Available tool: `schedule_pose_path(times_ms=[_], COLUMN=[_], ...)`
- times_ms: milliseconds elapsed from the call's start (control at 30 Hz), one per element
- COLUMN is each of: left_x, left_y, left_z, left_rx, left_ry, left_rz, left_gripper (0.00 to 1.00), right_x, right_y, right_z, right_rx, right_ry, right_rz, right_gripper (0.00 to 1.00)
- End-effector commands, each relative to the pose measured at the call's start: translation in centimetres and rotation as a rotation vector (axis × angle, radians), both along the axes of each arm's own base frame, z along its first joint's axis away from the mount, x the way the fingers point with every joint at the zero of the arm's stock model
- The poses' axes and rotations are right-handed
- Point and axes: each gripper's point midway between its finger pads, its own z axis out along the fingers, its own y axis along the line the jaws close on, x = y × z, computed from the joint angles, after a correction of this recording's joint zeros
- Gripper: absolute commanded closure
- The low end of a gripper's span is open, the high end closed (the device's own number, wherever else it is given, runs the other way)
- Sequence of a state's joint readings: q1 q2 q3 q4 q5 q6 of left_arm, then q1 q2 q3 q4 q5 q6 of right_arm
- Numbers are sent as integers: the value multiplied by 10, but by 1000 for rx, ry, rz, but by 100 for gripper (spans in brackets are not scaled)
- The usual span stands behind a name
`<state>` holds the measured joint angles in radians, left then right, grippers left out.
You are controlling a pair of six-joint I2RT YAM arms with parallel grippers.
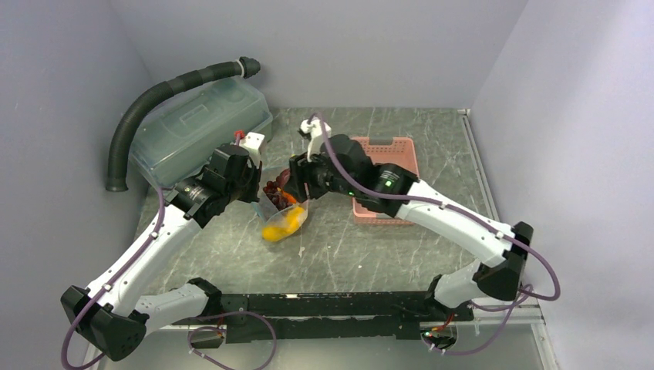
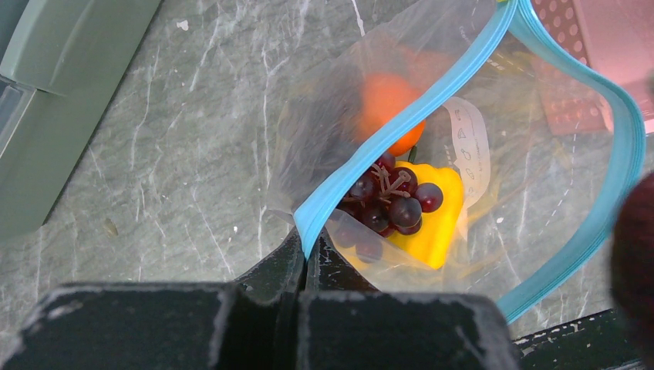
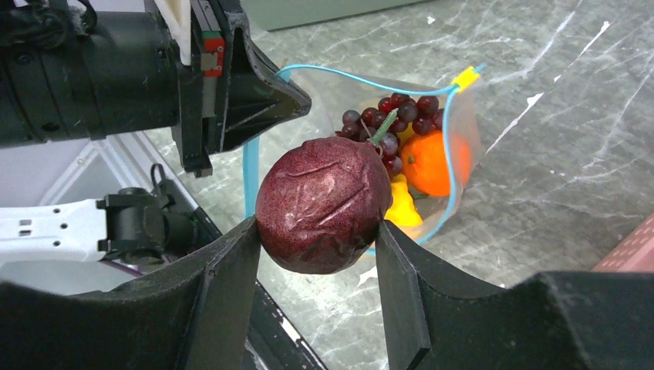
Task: Place the food in the zip-top bag and seal the zipper
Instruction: Place the fake fruit in the zipper food storage bag.
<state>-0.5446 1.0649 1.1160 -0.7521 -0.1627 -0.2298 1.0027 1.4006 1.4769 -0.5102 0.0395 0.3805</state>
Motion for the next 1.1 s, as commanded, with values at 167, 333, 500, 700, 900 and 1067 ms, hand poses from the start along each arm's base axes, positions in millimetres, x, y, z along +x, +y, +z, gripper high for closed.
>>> schedule_pose_path(times_ms=[167,333,500,700,900,1067], left_x=[4,4,3,4,3,4], left_y=[-2,-3,-3,-3,-2,-1], left_z=[18,20,19,19,21,20], left_rx=[-25,-31,-30,-28,-27,-25], left_ry=[-56,-60,-57,-57,-63,-63], left_rz=[-10,-15,-17,-14,-11,-9], left_gripper=[100,100,100,100,100,100], right_x=[17,26,34,49,65,78], right_y=[21,24,26,25,21,15], right_z=[0,-19,-36,-51,-65,-73], right_rx=[-75,-136,-171,-221,-263,-280], right_ry=[-52,-29,-23,-38,-46,-34], right_rz=[-56,-91,-125,-190,-256,-308], right_gripper=[77,77,77,76,74,72])
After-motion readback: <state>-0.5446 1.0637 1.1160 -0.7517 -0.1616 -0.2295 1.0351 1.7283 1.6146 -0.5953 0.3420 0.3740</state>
